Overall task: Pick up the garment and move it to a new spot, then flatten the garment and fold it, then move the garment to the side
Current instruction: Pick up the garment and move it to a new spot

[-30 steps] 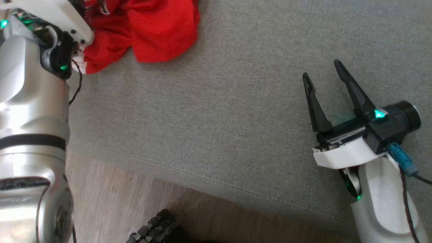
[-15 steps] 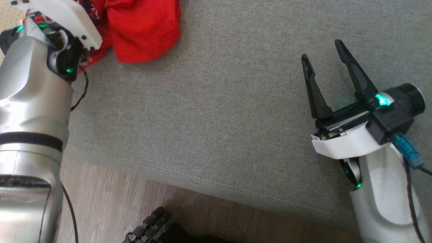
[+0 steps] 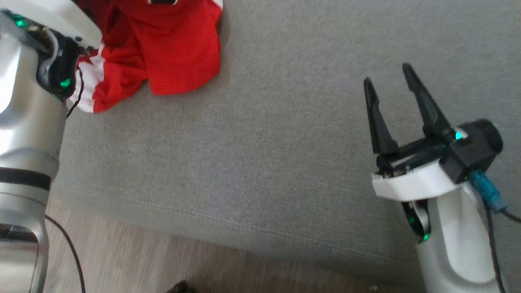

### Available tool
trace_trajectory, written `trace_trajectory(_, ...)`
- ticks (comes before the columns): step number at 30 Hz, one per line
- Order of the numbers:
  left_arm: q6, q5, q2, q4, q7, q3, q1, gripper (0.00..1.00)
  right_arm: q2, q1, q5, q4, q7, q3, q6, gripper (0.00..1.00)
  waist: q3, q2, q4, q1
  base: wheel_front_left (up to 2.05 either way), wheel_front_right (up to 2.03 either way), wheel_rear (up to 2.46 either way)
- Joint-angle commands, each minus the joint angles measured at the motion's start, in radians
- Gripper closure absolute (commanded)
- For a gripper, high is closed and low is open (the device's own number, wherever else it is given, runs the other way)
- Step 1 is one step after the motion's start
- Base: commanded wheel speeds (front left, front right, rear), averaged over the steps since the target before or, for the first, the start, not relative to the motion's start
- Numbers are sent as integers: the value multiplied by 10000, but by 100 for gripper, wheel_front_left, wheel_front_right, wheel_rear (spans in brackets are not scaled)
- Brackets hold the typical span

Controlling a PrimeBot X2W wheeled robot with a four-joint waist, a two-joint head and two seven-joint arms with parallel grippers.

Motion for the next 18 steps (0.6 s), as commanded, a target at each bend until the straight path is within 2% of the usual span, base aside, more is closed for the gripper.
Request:
trace_trajectory(1,-57,61,644,-417,-95,203,-447,100,236,215,123,-319,-40,216,63,0,-607,0,-306,0,0,0,0)
trace_trajectory(8,41,532,931,-2227,113,-334,-873,100,450,534,377,-721,-40,0,63,0,-1625,0,-1439,0,0,0,0)
trace_trajectory(18,901,734,1030,-4970,1547,-561,-1228,100,504,732,1062,-1606,-40,-53,63,0,-1864,0,-3942,0,0,0,0)
